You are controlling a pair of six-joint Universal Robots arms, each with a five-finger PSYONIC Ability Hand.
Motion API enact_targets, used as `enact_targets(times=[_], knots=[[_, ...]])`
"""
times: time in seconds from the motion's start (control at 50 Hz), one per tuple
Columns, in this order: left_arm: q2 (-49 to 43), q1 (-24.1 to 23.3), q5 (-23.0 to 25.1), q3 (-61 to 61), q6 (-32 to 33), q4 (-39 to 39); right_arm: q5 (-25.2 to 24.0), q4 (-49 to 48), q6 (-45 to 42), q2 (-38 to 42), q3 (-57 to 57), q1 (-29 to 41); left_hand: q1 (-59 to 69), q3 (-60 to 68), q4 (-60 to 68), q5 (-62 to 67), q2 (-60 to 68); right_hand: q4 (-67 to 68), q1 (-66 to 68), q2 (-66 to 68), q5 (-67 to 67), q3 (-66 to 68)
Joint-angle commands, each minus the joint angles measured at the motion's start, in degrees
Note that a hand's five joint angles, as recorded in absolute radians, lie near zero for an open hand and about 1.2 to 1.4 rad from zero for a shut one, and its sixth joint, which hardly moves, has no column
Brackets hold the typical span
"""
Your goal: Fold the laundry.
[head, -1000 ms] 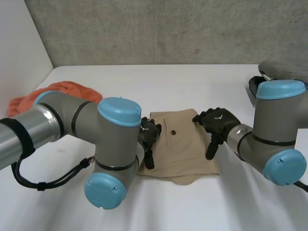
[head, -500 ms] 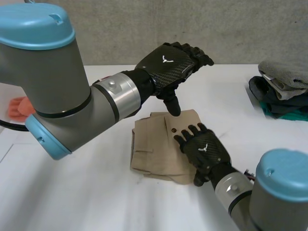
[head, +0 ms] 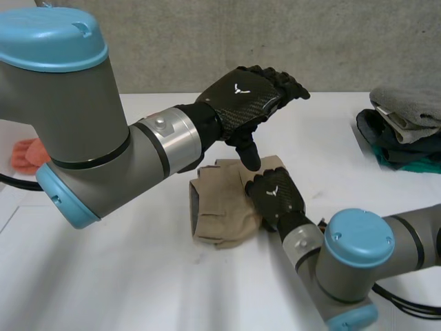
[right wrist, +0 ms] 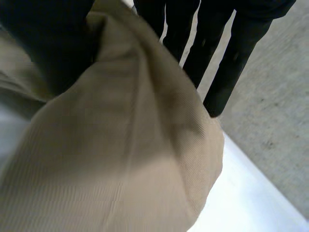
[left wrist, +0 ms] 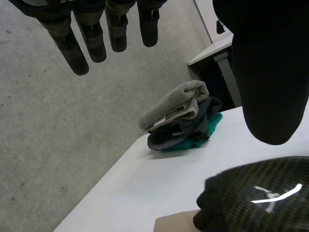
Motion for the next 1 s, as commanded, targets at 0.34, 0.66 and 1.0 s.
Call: enact_targets(times=[0.34,0.66,1.0], knots=[[5.5,0.5,-0.1,4.3,-1.7,1.0,-5.1,1.3,6.4,-4.9,-26.6,-15.2,-0.5,-1.1,-0.6,-1.7,-1.0,19.4,24.6,17.7,29.5,19.5],[6.1,1.1,-0.1,3.5,-5.2,1.7,-18.3,0.6,22.7,6.5,-44.9,-40.6,-0.2,-0.8,-0.3,-1.3,-0.7,19.4,24.6,17.7,29.5,19.5],[4.6,0.9,-2.3,1.8,-4.9,1.7,-36.9,0.5,25.3,22.5,-46.7,-53.8,0.0,-0.6,-0.1,-1.2,-0.5,19.4,24.6,17.7,29.5,19.5]])
